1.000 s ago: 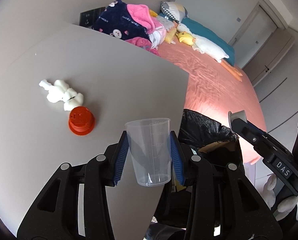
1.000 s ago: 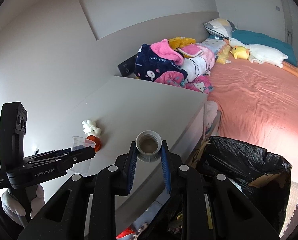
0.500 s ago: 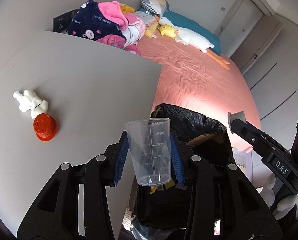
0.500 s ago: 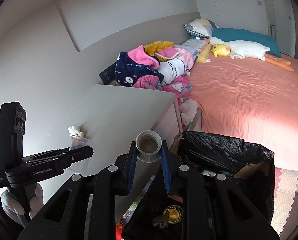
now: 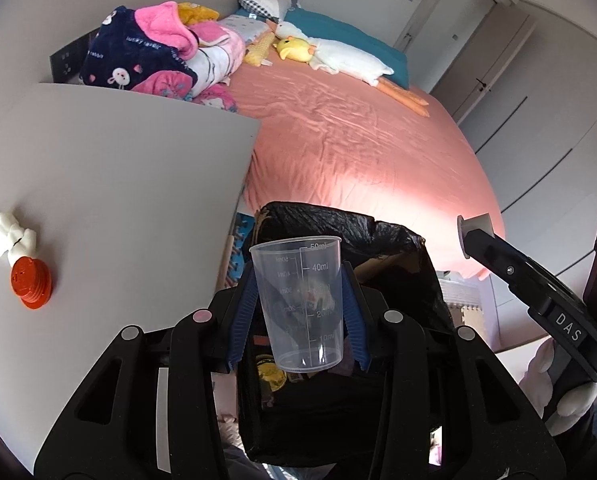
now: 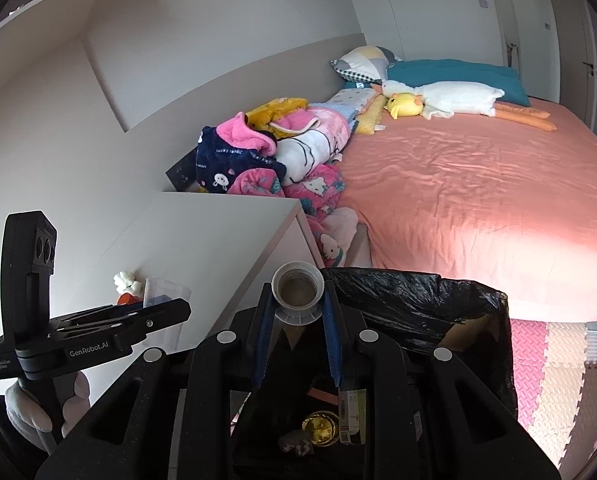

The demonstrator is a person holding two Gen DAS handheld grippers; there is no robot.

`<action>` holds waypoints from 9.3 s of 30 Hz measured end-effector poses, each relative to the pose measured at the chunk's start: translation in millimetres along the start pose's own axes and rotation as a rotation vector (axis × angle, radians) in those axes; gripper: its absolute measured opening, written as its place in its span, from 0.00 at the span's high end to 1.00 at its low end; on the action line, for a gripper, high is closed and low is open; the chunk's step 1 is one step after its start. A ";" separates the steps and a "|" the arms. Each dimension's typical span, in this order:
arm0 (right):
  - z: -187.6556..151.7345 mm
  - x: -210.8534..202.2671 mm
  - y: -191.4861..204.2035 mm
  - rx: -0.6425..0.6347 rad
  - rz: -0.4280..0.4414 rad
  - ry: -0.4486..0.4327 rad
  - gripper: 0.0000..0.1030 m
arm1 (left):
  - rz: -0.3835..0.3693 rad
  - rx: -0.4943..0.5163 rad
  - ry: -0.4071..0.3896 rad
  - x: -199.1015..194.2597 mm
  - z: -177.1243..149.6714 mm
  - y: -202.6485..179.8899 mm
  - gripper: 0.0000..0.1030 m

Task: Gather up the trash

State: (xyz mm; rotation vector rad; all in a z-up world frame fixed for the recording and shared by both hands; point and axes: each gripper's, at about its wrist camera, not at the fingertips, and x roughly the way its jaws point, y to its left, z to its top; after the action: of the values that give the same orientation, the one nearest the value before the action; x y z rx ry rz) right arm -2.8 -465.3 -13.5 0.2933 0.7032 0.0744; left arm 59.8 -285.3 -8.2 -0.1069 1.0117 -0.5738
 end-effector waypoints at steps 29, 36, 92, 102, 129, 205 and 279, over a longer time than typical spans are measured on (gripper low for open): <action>2.5 -59.1 -53.5 0.178 -0.059 -0.193 0.22 | -0.139 0.121 0.063 15.7 -1.7 -49.1 0.06; 4.0 -47.3 -39.6 0.152 -0.028 -0.168 0.22 | -0.108 0.101 0.052 9.6 -4.2 -36.4 0.06; 0.6 98.5 154.1 -0.182 0.233 0.118 0.34 | 0.344 -0.299 -0.082 -42.5 -43.5 172.4 0.31; -2.9 111.8 168.6 -0.216 0.246 0.149 0.35 | 0.362 -0.311 -0.057 -29.2 -38.3 186.6 0.46; -20.2 179.6 255.1 -0.345 0.379 0.289 0.35 | 0.387 -0.465 -0.122 -83.4 -73.1 234.8 0.58; 3.3 90.4 201.9 -0.272 0.304 0.187 0.76 | 0.260 -0.278 -0.186 -99.7 -35.2 154.6 0.58; 8.1 -65.9 -62.8 0.169 -0.069 -0.159 0.32 | -0.205 0.137 -0.043 14.8 28.9 -76.8 0.06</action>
State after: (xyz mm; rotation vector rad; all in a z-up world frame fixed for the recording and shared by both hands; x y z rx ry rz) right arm -49.8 -538.2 15.3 0.4318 0.5623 -0.0742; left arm 58.5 -362.9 22.4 -0.1025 0.9223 -0.8230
